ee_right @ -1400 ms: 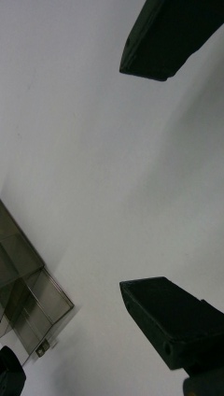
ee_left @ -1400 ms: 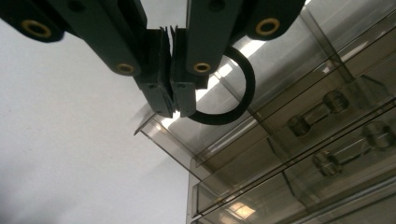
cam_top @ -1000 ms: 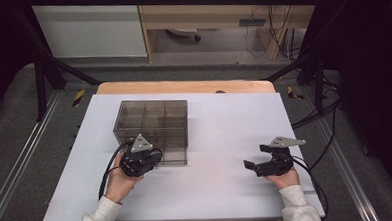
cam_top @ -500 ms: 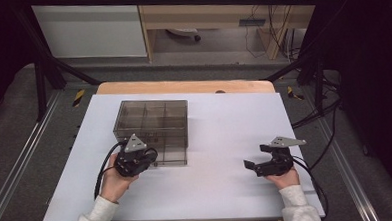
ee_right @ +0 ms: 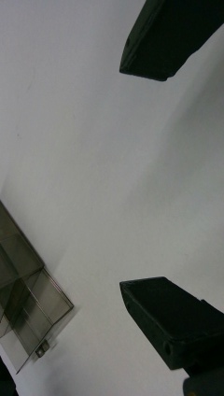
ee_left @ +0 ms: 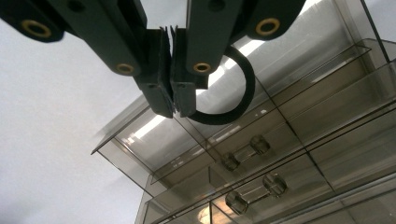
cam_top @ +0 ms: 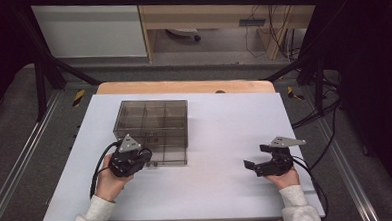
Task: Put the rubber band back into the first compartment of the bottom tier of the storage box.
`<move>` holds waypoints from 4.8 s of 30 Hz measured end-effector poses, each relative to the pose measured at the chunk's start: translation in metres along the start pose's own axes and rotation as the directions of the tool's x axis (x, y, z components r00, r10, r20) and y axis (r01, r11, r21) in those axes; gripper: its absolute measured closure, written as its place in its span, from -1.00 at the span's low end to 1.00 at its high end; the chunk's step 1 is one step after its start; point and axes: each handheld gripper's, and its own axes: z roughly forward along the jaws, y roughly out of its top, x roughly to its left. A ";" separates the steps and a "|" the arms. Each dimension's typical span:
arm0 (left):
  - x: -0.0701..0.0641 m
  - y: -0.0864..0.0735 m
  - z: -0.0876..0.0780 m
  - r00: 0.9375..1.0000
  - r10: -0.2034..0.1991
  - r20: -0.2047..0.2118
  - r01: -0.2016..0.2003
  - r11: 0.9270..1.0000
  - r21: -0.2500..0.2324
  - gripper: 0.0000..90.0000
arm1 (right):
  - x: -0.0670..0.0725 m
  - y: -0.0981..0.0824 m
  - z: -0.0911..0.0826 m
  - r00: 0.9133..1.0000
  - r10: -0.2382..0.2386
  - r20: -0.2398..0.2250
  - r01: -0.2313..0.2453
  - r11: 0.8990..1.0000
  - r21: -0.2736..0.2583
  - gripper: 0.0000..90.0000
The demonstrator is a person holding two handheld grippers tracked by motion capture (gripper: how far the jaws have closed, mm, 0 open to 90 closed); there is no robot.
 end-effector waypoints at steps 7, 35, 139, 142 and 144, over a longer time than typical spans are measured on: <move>0.006 -0.002 -0.002 1.000 -0.016 -0.012 0.016 1.000 0.000 0.93 | 0.000 0.000 0.000 1.000 0.000 0.001 0.000 1.000 -0.001 -1.00; 0.033 -0.013 -0.002 0.995 -0.070 -0.075 0.071 0.997 0.014 0.92 | 0.000 0.000 0.000 1.000 0.000 0.000 0.000 1.000 -0.001 -1.00; 0.036 -0.022 0.004 0.993 -0.093 -0.073 0.093 0.996 -0.010 -0.14 | 0.000 0.000 0.000 1.000 0.000 0.002 0.000 1.000 0.001 -1.00; 0.035 -0.023 0.003 0.994 -0.092 -0.059 0.091 0.996 -0.015 -0.22 | 0.000 0.000 0.000 1.000 -0.001 0.002 0.001 1.000 0.001 -1.00; 0.034 -0.023 0.003 0.995 -0.088 -0.056 0.087 0.996 -0.014 -0.28 | 0.000 0.000 0.000 1.000 0.000 0.002 0.000 1.000 0.001 -1.00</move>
